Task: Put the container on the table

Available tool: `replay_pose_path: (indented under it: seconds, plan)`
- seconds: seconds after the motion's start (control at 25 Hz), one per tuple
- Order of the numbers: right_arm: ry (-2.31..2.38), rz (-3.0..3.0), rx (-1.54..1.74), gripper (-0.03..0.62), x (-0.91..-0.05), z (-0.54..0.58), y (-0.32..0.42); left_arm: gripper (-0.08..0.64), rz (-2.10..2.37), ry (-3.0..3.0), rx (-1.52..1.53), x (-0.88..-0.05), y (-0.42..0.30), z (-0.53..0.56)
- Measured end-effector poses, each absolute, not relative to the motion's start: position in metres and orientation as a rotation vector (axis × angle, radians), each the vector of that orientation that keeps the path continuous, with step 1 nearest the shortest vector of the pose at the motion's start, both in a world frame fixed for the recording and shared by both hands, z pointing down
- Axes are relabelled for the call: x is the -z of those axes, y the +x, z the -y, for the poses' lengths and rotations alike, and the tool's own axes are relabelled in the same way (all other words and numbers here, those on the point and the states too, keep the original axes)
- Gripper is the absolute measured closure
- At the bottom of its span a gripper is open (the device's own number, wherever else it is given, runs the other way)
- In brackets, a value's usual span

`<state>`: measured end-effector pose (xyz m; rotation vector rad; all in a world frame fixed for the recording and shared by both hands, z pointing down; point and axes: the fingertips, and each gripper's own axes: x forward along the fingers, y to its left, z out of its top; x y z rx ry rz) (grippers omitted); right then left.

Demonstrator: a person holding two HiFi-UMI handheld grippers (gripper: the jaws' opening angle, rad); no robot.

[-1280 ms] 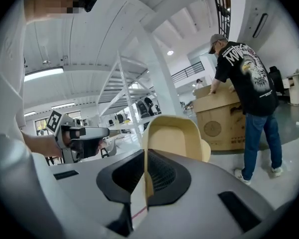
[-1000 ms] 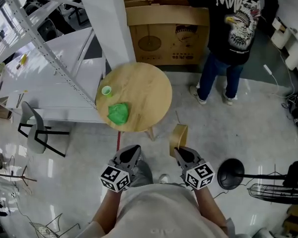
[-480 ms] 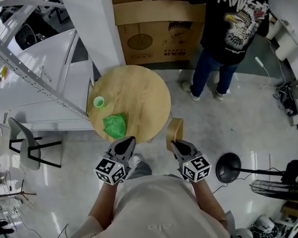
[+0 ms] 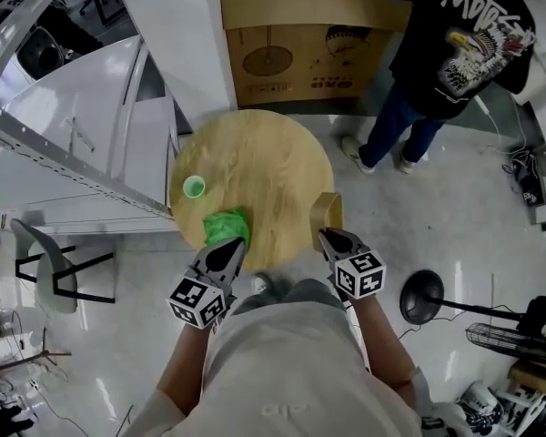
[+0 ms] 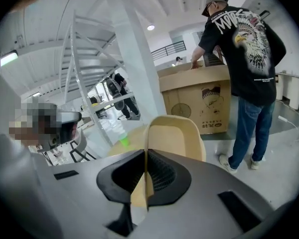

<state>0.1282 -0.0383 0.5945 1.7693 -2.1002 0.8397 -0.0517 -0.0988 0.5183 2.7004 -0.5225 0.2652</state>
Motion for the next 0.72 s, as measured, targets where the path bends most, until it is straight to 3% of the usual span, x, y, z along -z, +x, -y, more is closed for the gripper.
replay_pose_path:
  seconds: [0.72]
  plan:
    - [1.39,1.949,-0.91,0.549,-0.716,0.144,0.187,0.543,0.877,2.501,-0.303,-0.543,-0.051,0.16]
